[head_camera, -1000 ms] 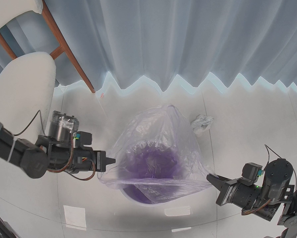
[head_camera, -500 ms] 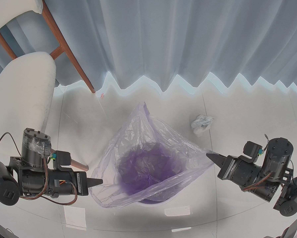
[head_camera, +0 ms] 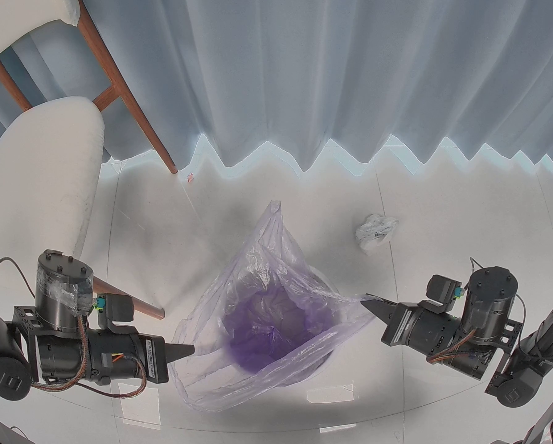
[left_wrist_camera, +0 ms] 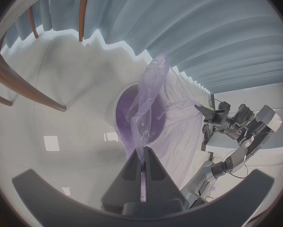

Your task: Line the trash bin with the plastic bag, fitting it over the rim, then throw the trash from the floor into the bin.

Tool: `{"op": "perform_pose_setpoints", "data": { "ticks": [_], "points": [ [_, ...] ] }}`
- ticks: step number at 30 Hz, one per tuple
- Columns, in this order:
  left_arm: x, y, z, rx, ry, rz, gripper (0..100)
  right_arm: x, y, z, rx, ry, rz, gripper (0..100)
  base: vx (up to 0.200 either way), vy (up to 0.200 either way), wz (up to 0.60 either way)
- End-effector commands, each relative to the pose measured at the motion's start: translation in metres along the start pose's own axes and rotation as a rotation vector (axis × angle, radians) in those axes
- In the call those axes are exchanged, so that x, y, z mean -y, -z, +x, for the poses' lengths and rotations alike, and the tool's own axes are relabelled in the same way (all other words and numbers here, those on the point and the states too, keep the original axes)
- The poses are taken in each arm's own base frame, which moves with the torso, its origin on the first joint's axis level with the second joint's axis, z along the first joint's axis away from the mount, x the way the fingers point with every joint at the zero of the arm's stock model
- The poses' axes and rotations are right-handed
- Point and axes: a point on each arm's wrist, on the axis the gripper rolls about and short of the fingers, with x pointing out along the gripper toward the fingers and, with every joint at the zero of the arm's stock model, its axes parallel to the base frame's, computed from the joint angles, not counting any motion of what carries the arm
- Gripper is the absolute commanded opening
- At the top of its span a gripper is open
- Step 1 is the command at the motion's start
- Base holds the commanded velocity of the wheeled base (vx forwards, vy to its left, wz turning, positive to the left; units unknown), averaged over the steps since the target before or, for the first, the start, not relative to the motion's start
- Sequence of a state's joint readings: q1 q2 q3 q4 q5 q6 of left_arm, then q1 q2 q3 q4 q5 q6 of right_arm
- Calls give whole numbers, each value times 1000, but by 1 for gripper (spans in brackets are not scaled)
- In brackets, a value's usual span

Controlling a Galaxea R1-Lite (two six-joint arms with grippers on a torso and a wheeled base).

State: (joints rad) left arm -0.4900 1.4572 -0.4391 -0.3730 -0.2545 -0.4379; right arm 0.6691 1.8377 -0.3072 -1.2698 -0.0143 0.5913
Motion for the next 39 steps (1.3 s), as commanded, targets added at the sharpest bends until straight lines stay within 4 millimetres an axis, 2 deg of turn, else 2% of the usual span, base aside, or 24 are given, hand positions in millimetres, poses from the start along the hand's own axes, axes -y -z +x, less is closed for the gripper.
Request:
{"op": "perform_pose_setpoints", "data": {
  "ticks": [1,6,11,16,25,39],
  "points": [
    [1,2,5,-9,-27,6,0,8,16,16,-17,16,-4,0,0,0,0],
    [-2,-2,5,18,-42,-4,0,15,17,27,44,42,1,0,0,0,0],
    [-10,-10,15,59,-53,-18,0,26,7,36,118,65,11,0,0,0,0],
    [-26,-23,30,160,-63,-48,0,44,-3,44,160,121,29,0,0,0,0],
    [-53,-21,56,134,-123,-104,0,68,-9,63,220,187,48,0,0,0,0],
    [-64,-11,73,62,-157,-127,0,92,16,89,204,273,59,0,0,0,0]
  ]
}}
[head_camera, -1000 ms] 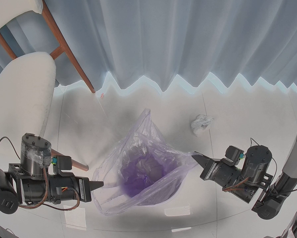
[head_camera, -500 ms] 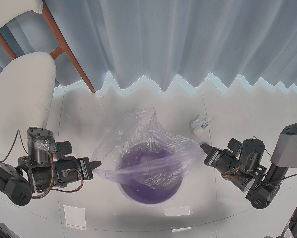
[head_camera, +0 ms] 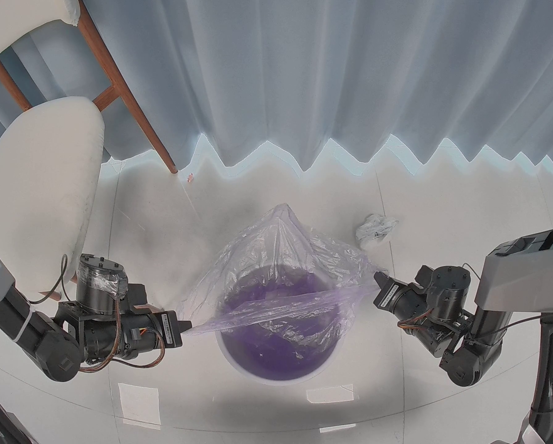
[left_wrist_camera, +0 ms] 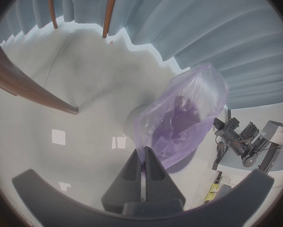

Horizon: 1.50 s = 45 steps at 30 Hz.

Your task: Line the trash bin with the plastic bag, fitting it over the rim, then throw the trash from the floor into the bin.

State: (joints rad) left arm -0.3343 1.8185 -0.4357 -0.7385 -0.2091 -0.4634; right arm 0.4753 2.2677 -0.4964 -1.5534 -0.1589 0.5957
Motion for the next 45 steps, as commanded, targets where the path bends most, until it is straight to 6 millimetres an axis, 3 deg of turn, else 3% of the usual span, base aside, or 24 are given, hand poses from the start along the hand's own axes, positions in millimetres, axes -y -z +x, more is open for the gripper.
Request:
{"op": "perform_pose_setpoints", "data": {
  "ticks": [1,14,24,29,37,38,40,41,45],
  "points": [
    [-4,5,8,-32,-20,-8,0,7,12,8,-14,23,2,0,0,0,0],
    [-12,13,19,-66,-81,-19,0,20,28,16,-42,89,9,0,0,0,0],
    [-12,15,20,-54,-124,-21,0,27,34,6,-103,136,-7,0,0,0,0],
    [-10,15,20,-41,-138,-11,0,23,33,1,-93,115,-12,0,0,0,0],
    [2,15,12,79,-85,33,0,3,20,-27,-85,56,-61,0,0,0,0],
    [4,15,12,96,-84,42,0,1,17,-30,-81,52,-57,100,0,0,0],
    [7,16,11,114,-85,49,0,-1,12,-34,-69,42,-46,100,0,0,0],
    [10,18,11,132,-89,58,0,-6,1,-44,-48,20,-33,100,0,0,0],
    [13,24,10,129,-94,73,0,-15,-13,-68,-60,-59,-38,100,0,0,0]
  ]
}}
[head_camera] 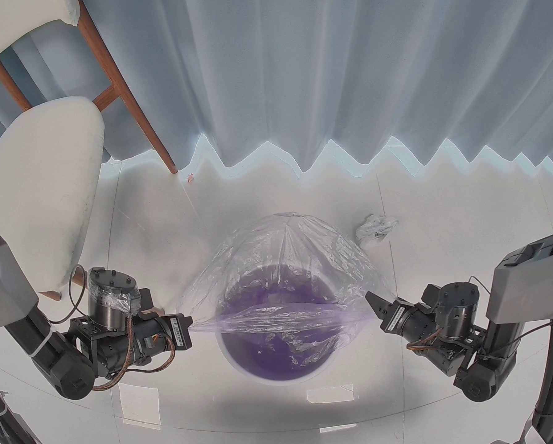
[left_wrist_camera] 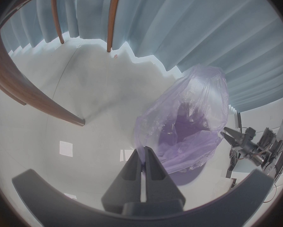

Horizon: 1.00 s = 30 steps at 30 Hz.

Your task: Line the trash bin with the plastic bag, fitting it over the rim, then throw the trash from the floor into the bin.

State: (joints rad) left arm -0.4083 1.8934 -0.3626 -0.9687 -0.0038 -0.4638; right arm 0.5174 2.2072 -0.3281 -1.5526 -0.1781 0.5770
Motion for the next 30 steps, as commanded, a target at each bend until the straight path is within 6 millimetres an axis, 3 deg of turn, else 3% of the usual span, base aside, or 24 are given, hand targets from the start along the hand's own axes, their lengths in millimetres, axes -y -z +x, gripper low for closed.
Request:
{"op": "perform_pose_setpoints", "data": {
  "ticks": [1,4,5,11,13,21,30],
  "points": [
    [6,10,-3,-12,2,25,0,-15,-20,-38,25,-109,0,100,0,0,0],
    [7,13,-4,-23,3,30,0,-18,-18,-41,14,-121,-7,100,0,0,0],
    [5,18,-8,-41,-12,52,100,-24,-17,-45,14,-146,-14,100,0,0,0],
    [5,6,-23,76,-66,91,100,-32,-15,-52,7,-177,-50,100,0,0,0],
    [10,2,-45,126,-29,100,100,-31,-12,-52,-5,-174,-53,100,0,0,0],
    [19,-9,-75,223,68,189,100,-34,-7,-52,-24,-185,-61,100,0,0,0],
    [25,-23,-77,297,179,221,100,-43,3,-41,3,-147,-83,100,0,0,0]
  ]
}}
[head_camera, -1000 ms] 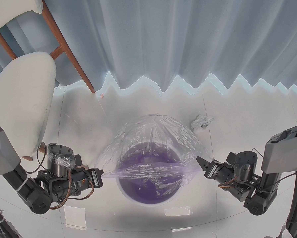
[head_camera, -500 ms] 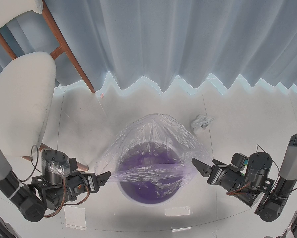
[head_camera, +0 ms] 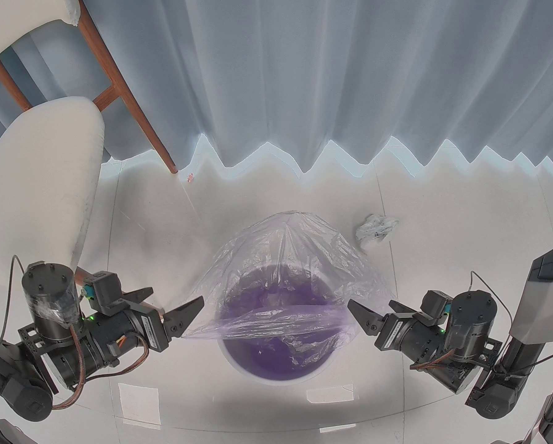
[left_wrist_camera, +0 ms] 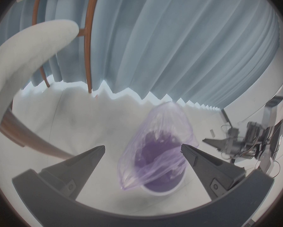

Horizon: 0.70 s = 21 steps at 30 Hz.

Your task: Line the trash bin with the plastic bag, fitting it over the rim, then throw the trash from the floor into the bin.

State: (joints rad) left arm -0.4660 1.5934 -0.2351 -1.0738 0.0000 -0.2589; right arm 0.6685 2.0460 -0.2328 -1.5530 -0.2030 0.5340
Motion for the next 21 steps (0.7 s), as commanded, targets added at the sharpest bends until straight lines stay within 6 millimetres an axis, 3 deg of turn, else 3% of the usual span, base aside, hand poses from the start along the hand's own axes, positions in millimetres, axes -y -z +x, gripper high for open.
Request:
{"op": "perform_pose_setpoints", "data": {
  "ticks": [1,8,13,21],
  "points": [
    [3,-12,-2,79,57,-7,100,-3,3,4,6,-8,-11,100,0,0,0],
    [25,-31,-9,261,258,-155,100,-11,-16,-6,77,-44,6,100,0,0,0],
    [42,-71,-24,476,473,-281,100,-15,-25,-21,48,-43,-3,100,0,0,0],
    [61,-118,-34,547,724,-229,100,-36,-49,-13,-17,-169,-29,100,0,0,0]
  ]
}}
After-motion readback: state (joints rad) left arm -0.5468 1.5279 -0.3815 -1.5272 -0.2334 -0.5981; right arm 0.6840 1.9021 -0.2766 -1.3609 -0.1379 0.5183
